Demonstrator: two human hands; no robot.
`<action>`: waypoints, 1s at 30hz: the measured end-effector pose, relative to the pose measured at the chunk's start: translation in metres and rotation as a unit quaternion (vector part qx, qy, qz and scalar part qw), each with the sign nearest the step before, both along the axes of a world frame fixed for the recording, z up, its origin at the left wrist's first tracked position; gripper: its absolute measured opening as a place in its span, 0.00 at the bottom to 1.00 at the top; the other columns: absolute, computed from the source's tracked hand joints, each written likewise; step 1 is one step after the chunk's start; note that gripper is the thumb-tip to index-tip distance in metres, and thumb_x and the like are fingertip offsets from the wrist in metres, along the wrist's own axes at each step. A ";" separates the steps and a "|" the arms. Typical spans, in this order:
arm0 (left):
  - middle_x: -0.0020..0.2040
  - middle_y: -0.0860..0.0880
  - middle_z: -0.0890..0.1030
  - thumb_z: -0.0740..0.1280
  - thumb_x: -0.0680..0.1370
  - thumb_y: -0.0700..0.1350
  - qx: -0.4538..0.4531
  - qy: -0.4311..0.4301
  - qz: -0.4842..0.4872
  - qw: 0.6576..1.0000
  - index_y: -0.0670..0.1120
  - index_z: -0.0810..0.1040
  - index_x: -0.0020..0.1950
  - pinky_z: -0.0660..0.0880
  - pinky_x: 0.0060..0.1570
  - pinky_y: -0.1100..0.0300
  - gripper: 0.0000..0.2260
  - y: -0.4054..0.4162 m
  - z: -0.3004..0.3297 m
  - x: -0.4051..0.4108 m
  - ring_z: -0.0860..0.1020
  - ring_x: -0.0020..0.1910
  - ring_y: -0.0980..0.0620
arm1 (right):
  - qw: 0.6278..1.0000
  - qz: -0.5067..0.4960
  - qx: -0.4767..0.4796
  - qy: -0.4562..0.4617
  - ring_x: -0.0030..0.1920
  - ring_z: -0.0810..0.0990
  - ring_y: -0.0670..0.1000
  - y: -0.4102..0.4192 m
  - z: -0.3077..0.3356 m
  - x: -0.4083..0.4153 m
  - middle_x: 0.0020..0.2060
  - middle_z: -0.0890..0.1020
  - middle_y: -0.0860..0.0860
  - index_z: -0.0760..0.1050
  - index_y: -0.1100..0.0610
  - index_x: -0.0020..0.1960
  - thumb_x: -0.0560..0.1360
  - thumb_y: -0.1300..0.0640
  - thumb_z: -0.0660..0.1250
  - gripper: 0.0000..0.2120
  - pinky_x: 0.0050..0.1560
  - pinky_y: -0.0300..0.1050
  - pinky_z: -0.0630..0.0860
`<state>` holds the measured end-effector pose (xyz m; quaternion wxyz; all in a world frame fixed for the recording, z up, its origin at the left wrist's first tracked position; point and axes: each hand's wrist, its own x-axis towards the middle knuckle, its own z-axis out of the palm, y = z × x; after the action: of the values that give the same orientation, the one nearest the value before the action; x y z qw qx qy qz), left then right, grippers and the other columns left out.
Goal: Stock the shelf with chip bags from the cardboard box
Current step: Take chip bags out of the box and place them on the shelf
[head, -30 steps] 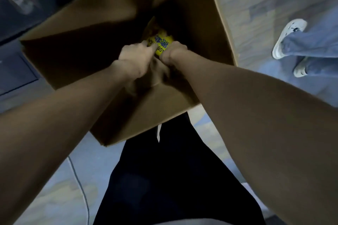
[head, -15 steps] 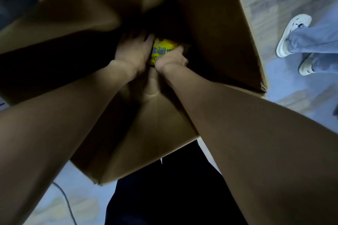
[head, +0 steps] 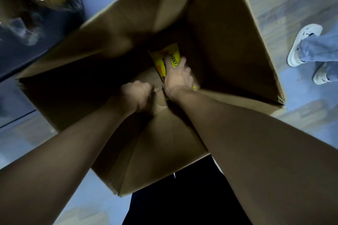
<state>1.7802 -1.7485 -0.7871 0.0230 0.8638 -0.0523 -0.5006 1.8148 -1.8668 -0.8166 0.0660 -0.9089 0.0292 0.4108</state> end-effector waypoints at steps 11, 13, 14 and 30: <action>0.62 0.45 0.77 0.64 0.78 0.54 0.029 -0.025 0.076 0.996 0.50 0.71 0.65 0.72 0.43 0.57 0.18 -0.012 0.049 -0.001 0.78 0.57 0.42 | 0.999 0.027 0.034 -0.019 0.63 0.69 0.62 -0.008 0.060 0.006 0.64 0.66 0.57 0.58 0.47 0.74 0.75 0.64 0.64 0.32 0.56 0.61 0.74; 0.62 0.45 0.77 0.63 0.78 0.55 0.020 -0.037 0.084 0.996 0.50 0.71 0.65 0.71 0.43 0.57 0.18 -0.012 0.070 -0.001 0.78 0.57 0.42 | 0.998 0.028 0.049 -0.030 0.62 0.69 0.62 -0.009 0.082 0.005 0.64 0.65 0.57 0.56 0.47 0.75 0.75 0.63 0.64 0.33 0.56 0.58 0.73; 0.61 0.45 0.77 0.63 0.78 0.55 0.016 -0.043 0.091 0.995 0.50 0.71 0.65 0.71 0.43 0.57 0.17 -0.011 0.084 -0.002 0.78 0.57 0.42 | 0.997 0.033 0.053 -0.034 0.62 0.69 0.62 -0.009 0.094 0.002 0.65 0.65 0.57 0.54 0.46 0.75 0.75 0.63 0.65 0.35 0.55 0.57 0.72; 0.53 0.50 0.80 0.63 0.75 0.48 -0.119 -0.313 0.401 0.853 0.50 0.74 0.60 0.76 0.52 0.50 0.13 0.080 0.267 -0.096 0.78 0.54 0.46 | 0.972 0.125 0.096 -0.176 0.60 0.71 0.59 0.047 0.286 -0.083 0.62 0.67 0.54 0.51 0.44 0.77 0.73 0.51 0.70 0.40 0.51 0.55 0.73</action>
<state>1.6845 -1.6684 -0.5204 0.3066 0.9117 0.2346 -0.1408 1.7322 -1.8203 -0.5307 0.1046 -0.9528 -0.1364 0.2501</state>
